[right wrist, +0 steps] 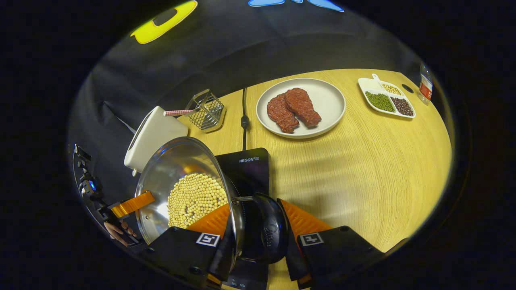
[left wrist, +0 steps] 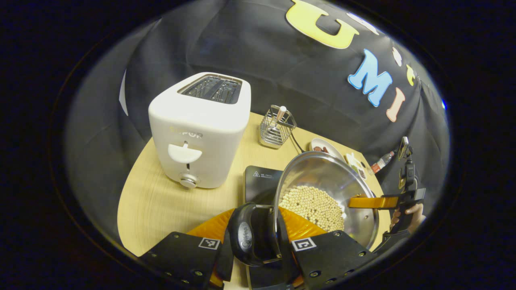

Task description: First push the handle of the pot to place it horizontally, then grasp the pot with both hands and set it on the induction cooktop.

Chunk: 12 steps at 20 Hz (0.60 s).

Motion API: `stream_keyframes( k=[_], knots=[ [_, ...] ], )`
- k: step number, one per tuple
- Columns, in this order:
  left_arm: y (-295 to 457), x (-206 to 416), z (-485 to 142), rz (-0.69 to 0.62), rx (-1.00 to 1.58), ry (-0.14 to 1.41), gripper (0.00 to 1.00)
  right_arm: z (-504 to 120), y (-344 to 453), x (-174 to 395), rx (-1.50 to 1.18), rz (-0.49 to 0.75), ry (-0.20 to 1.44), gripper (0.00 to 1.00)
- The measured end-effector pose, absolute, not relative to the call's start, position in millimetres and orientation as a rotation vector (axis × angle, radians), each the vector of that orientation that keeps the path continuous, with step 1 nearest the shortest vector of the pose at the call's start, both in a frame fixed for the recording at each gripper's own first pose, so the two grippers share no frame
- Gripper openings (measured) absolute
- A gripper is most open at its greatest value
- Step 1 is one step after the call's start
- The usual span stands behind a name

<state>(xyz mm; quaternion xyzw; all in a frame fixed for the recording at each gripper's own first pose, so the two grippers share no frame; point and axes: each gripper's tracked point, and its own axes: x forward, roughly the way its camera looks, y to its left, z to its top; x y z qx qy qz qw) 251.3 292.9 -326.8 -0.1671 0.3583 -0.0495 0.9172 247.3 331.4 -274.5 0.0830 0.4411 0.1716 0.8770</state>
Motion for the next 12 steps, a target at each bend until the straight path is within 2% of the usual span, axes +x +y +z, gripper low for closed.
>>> stream_keyframes(
  k=[1, 2, 3, 4, 5, 6, 7, 9, 10, 11, 12],
  knots=[
    [291, 251, -329, -0.101, -0.342, 0.737, 0.51, -274, 332, 246, 0.174, 0.358, 0.923, 0.58],
    [291, 249, -331, -0.099, -0.336, 0.743, 0.54, -275, 332, 245, 0.175, 0.357, 0.925, 0.55],
    [290, 249, -333, -0.097, -0.331, 0.748, 0.52, -275, 332, 246, 0.174, 0.358, 0.925, 0.57],
    [291, 248, -332, -0.094, -0.326, 0.746, 0.53, -274, 332, 245, 0.173, 0.357, 0.925, 0.54],
    [291, 248, -332, -0.086, -0.316, 0.746, 0.51, -275, 332, 244, 0.174, 0.356, 0.931, 0.55],
    [291, 248, -334, -0.078, -0.301, 0.751, 0.61, -274, 332, 243, 0.176, 0.355, 0.939, 0.59],
    [289, 248, -336, -0.071, -0.282, 0.759, 0.57, -275, 332, 242, 0.177, 0.354, 0.946, 0.58],
    [289, 248, -337, -0.038, -0.247, 0.767, 0.58, -274, 333, 239, 0.175, 0.357, 0.95, 0.58],
    [289, 247, -335, -0.023, -0.234, 0.767, 0.67, -273, 332, 237, 0.168, 0.355, 0.949, 0.56],
    [290, 243, -333, -0.009, -0.224, 0.77, 0.67, -269, 330, 236, 0.165, 0.356, 0.943, 0.55],
    [292, 240, -331, 0.005, -0.215, 0.771, 0.67, -265, 329, 235, 0.162, 0.36, 0.935, 0.62]
  ],
)
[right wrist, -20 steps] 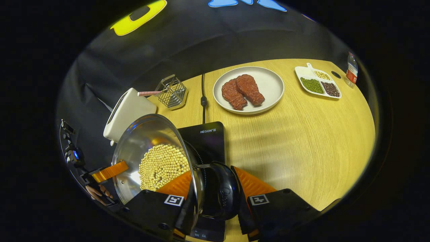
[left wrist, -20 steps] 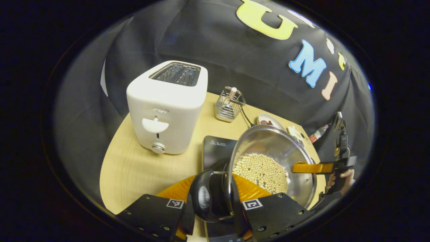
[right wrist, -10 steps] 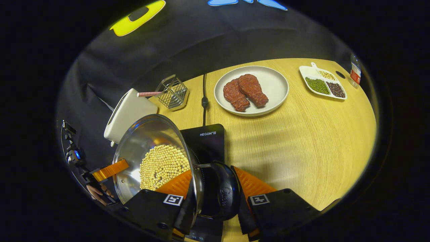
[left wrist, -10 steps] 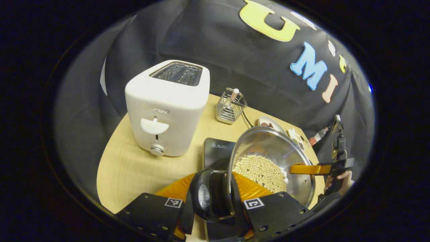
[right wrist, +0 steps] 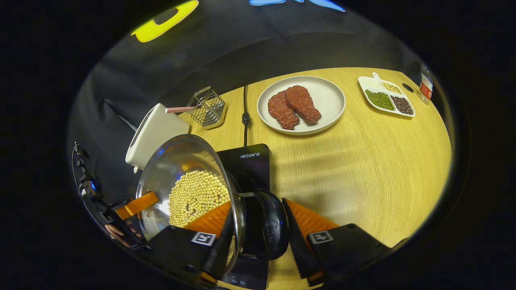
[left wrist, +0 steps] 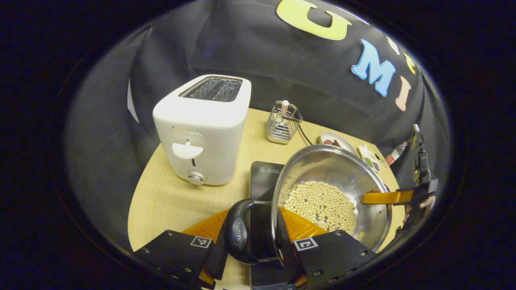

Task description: First push the handle of the pot to place it horizontally, then grasp the pot with both hands and set it on the induction cooktop.

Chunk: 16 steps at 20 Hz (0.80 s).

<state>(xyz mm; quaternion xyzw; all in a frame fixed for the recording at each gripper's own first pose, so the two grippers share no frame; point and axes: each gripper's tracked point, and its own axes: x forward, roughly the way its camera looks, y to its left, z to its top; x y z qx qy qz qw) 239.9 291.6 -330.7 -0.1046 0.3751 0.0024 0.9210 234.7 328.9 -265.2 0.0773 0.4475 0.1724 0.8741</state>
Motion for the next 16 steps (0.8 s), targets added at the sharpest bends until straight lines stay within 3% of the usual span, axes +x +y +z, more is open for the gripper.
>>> stream_keyframes(
  k=[1, 3, 7, 8, 16],
  knots=[
    [291, 235, -325, 0.019, -0.206, 0.767, 0.67, -259, 326, 232, 0.159, 0.362, 0.924, 0.84],
    [296, 227, -311, 0.043, -0.177, 0.746, 0.67, -250, 318, 230, 0.149, 0.354, 0.899, 0.98],
    [303, 216, -263, 0.113, -0.067, 0.642, 0.67, -224, 290, 221, 0.124, 0.341, 0.834, 0.98],
    [305, 213, -245, 0.132, -0.035, 0.601, 0.58, -216, 285, 216, 0.127, 0.342, 0.817, 0.99],
    [244, 177, -128, 0.139, -0.036, 0.309, 0.58, -141, 184, 193, 0.048, 0.224, 0.586, 0.99]
  ],
)
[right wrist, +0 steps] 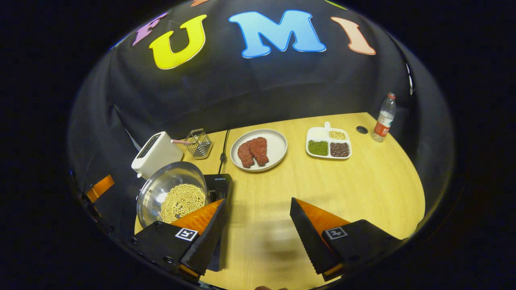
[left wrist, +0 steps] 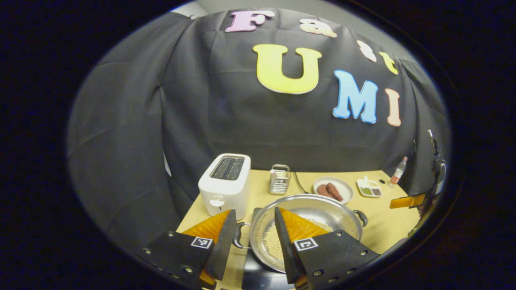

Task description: First push the handle of the pot to place it horizontally, then grasp the pot with both hands and set it on the induction cooktop.

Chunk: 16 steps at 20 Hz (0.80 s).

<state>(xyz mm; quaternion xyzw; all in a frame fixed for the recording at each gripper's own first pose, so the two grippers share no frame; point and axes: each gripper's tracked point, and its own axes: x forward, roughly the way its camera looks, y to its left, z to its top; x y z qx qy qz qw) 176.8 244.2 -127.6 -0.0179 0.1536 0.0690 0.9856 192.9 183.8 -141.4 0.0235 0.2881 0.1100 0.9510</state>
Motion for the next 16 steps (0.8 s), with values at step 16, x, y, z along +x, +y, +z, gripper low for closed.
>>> stream_keyframes(
  k=[16],
  knots=[
    [39, 74, 30, 0.21, 0.027, -0.078, 0.66, 27, 7, 118, -0.038, 0.126, 0.053, 0.98]
  ],
)
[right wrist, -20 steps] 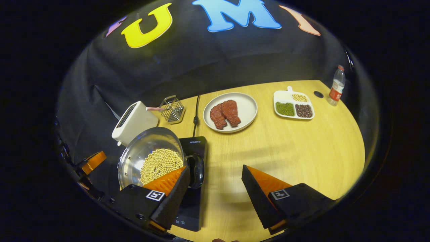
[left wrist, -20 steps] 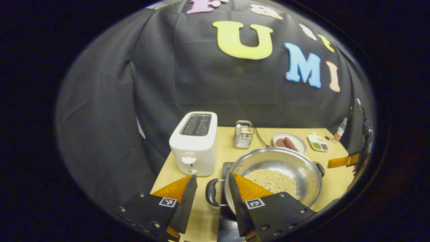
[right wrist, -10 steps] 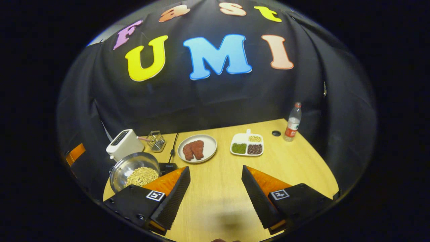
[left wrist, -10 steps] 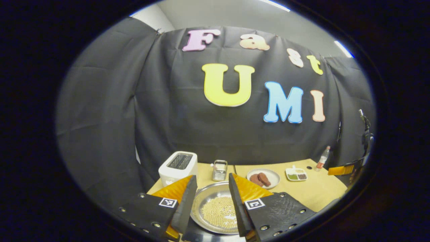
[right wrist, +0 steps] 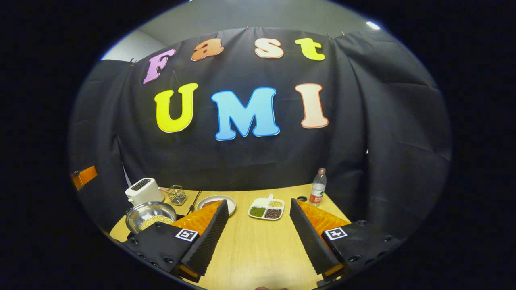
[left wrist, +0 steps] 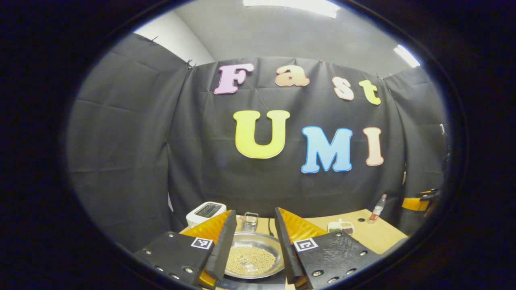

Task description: First push the handle of the pot to place it horizontally, then grasp the pot with both hands and set it on the induction cooktop.

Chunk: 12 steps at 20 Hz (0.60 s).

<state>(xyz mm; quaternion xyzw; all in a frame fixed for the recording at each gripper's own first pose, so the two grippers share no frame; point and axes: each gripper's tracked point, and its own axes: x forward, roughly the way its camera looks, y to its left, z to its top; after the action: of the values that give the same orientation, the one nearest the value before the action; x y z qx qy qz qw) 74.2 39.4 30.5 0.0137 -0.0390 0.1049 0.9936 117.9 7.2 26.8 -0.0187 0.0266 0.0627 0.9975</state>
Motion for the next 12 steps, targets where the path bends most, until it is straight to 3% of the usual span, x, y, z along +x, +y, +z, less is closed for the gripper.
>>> stream_keyframes(
  k=[5, 12],
  knots=[
    [-30, 45, 33, 0.172, 0.022, -0.106, 0.49, 47, -34, 87, -0.08, 0.103, -0.043, 0.98],
    [-115, 3, 24, 0.141, 0.035, -0.087, 0.49, 48, -74, 40, -0.068, 0.155, -0.099, 0.98]
  ],
)
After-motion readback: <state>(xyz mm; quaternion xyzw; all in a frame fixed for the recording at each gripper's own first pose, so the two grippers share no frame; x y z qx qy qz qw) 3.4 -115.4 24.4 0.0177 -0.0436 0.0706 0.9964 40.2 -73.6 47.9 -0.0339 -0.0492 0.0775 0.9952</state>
